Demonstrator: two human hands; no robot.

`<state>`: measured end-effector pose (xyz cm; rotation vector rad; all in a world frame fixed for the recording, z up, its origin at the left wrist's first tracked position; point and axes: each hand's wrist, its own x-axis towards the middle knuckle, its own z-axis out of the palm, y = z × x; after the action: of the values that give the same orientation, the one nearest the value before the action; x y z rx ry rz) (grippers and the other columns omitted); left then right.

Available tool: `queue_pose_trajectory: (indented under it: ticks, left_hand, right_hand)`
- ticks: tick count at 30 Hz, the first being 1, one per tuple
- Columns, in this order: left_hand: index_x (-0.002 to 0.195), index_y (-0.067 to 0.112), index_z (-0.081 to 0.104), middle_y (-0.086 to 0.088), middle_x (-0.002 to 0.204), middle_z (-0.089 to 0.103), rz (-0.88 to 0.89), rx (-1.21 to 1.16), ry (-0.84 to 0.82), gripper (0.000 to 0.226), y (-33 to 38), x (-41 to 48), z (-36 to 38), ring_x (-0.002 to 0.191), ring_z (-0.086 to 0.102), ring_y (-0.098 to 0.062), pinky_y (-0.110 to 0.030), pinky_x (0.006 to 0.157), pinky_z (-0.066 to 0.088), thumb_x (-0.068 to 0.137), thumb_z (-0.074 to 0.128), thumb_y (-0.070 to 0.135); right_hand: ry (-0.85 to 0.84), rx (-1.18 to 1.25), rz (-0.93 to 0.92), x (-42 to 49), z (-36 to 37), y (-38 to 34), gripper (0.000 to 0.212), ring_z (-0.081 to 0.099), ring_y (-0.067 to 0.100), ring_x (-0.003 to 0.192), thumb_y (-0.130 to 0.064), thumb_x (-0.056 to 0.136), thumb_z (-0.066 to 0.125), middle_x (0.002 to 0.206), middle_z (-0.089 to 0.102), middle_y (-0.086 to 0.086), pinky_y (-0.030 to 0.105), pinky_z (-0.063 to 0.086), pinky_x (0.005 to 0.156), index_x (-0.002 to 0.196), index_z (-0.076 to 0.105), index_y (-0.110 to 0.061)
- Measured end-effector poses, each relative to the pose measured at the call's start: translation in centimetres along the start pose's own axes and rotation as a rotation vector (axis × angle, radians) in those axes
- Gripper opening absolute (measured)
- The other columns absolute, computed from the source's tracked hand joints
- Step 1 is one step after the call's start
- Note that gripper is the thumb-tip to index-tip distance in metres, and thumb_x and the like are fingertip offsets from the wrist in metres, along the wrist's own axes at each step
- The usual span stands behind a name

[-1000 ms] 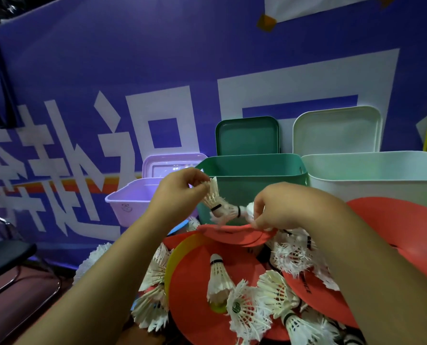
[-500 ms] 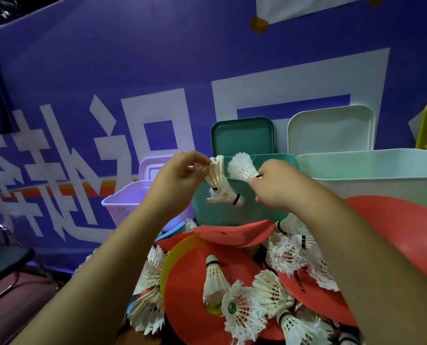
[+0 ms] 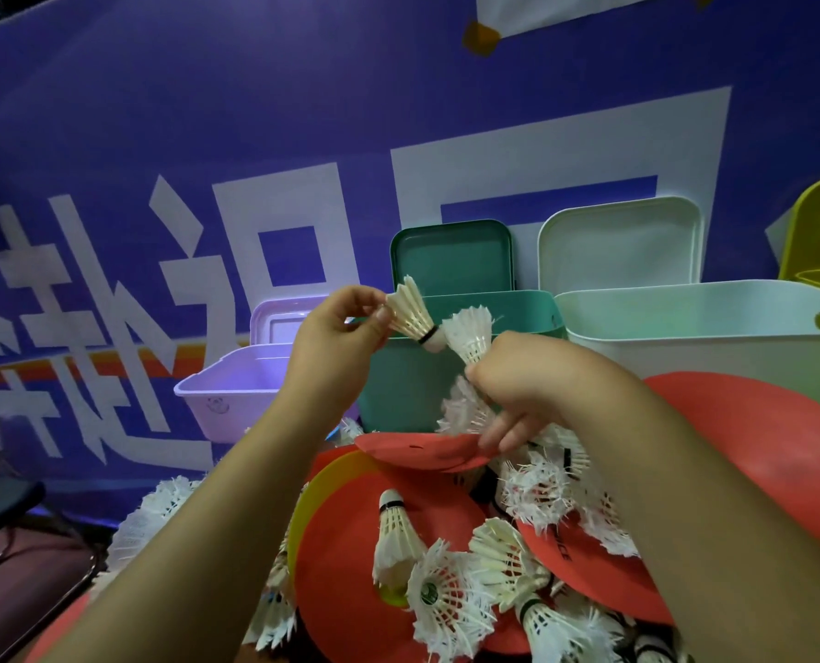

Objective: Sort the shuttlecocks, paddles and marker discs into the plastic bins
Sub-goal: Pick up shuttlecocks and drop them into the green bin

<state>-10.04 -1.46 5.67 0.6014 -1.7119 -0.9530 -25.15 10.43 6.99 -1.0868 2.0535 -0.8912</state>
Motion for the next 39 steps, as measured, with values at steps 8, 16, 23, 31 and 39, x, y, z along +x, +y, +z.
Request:
queue_pose_trajectory:
  ticks: [8,16,23,31,39]
  left_hand:
    - [0.093,0.019,0.076,-0.012,0.096,0.080,-0.158,-0.008,0.076,0.008,0.2,2.9,1.7,0.100,0.076,-0.031,-0.042,0.090,0.063,0.098,0.071,0.014]
    - [0.137,0.026,0.066,0.013,0.106,0.068,-0.180,0.225,0.024,0.037,-0.9,3.4,2.9,0.076,0.057,0.006,-0.001,0.049,0.043,0.102,0.057,0.015]
    - [0.109,0.029,0.078,-0.006,0.098,0.079,-0.230,0.188,-0.010,0.030,-1.3,2.5,2.3,0.097,0.076,-0.030,-0.052,0.095,0.060,0.092,0.061,0.012]
    - [0.106,0.017,0.073,-0.009,0.102,0.075,-0.251,0.116,-0.096,0.022,-1.8,1.4,2.4,0.092,0.077,-0.019,-0.045,0.091,0.063,0.099,0.055,0.006]
    - [0.113,0.019,0.068,-0.001,0.109,0.073,-0.273,0.184,-0.266,0.018,-2.3,-0.6,3.3,0.090,0.078,-0.015,-0.042,0.090,0.063,0.101,0.057,0.011]
  right_hand:
    - [0.173,-0.121,-0.115,0.1,-1.8,0.1,0.019,0.079,0.034,0.071,-0.010,0.107,0.045,0.093,0.078,0.021,0.046,0.066,0.080,0.116,0.056,0.003]
    - [0.382,-0.140,-0.178,0.3,-3.0,0.6,0.021,0.075,0.028,0.057,-0.030,0.100,0.057,0.077,0.064,0.009,0.027,0.055,0.053,0.094,0.064,-0.011]
    - [0.555,-0.093,-0.208,1.3,-3.3,1.0,0.025,0.073,0.032,0.060,-0.030,0.092,0.062,0.070,0.061,0.010,0.035,0.059,0.058,0.081,0.065,-0.008]
    - [0.632,0.072,-0.218,1.8,-3.4,1.3,0.020,0.073,0.034,0.066,-0.026,0.092,0.058,0.072,0.066,0.012,0.032,0.055,0.055,0.086,0.059,-0.007]
    - [0.639,0.232,-0.309,0.6,-3.5,0.2,0.065,0.052,0.031,0.136,-0.034,0.109,0.048,0.159,0.047,0.009,0.031,0.038,0.092,0.165,0.022,-0.013]
